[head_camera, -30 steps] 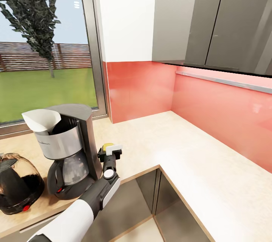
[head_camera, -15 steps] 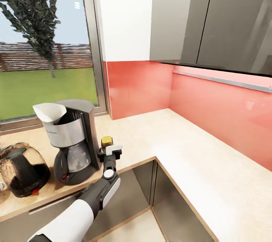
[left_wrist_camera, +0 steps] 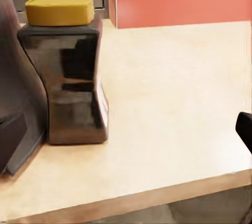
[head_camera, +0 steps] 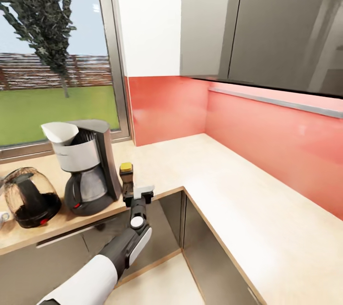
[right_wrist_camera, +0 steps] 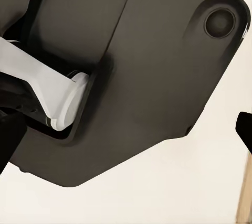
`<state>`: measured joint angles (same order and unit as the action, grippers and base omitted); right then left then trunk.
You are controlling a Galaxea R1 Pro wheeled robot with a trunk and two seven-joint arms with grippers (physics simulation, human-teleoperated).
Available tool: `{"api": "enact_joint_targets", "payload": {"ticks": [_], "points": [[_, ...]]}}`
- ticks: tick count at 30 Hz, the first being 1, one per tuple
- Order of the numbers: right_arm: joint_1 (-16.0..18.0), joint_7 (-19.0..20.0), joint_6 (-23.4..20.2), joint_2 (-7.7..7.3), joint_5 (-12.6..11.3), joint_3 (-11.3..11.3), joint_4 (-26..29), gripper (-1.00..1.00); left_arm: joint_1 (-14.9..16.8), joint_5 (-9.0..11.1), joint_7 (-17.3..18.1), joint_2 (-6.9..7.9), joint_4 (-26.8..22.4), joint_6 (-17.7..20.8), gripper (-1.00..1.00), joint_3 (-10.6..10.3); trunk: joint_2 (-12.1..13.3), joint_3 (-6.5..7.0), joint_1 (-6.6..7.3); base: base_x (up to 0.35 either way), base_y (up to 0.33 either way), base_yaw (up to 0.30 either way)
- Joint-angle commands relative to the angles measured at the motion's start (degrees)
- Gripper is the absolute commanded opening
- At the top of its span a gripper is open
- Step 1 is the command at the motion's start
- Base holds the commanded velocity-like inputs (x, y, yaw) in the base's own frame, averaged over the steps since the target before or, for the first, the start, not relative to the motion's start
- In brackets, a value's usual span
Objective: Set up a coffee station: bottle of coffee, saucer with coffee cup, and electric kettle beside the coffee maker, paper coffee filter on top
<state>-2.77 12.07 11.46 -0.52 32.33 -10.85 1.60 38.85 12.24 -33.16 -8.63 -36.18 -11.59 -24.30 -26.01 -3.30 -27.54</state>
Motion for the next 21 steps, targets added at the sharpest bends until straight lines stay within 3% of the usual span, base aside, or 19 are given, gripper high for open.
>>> {"api": "enact_joint_targets", "payload": {"ticks": [1,7,11,12,13,16,19,21], "points": [[0.0,0.3,0.1,-0.01,0.4,-0.5,0.2,1.00,-0.3,0.5,-0.3,0.05,0.1,-0.4,1.00,-0.4,-0.1,-0.11,0.00,-0.326,-0.028,0.000],[0.0,0.3,0.1,-0.01,0.4,-0.6,0.2,1.00,-6.7,0.1,-0.1,0.82,0.0,-3.2,1.00,-0.5,-0.1,-0.11,0.00,-0.335,-0.008,0.000],[0.0,0.2,0.1,0.01,0.3,-0.6,0.2,1.00,-16.1,0.1,0.4,4.14,0.1,-9.8,1.00,-0.7,-0.1,-0.11,0.00,-0.338,-0.001,0.000],[0.0,0.2,0.1,0.06,0.3,-0.6,0.2,1.00,-21.8,0.1,0.4,6.10,0.1,-14.5,1.00,-0.8,-0.1,-0.11,0.00,-0.339,0.000,0.000],[0.0,0.2,0.1,0.07,0.3,-0.6,0.2,1.00,-23.3,0.1,0.4,6.66,0.1,-16.4,1.00,-0.8,-0.1,-0.11,0.00,-0.339,0.000,0.000],[0.0,0.2,0.1,0.08,0.3,-0.6,0.2,1.00,-26.9,0.1,0.5,7.81,0.2,-20.9,1.00,-0.8,-0.1,-0.11,0.00,-0.339,0.000,0.000],[0.0,0.2,0.2,0.08,0.3,-0.6,0.2,1.00,-29.7,0.0,0.6,8.30,1.3,-22.5,1.00,-0.9,-0.1,-0.11,0.00,-0.339,0.000,0.000],[0.0,0.2,0.2,0.06,0.2,-0.6,0.3,1.00,-31.3,-0.2,2.5,8.35,6.4,-23.0,1.00,-1.1,-0.1,-0.11,0.00,-0.326,0.000,0.000]]}}
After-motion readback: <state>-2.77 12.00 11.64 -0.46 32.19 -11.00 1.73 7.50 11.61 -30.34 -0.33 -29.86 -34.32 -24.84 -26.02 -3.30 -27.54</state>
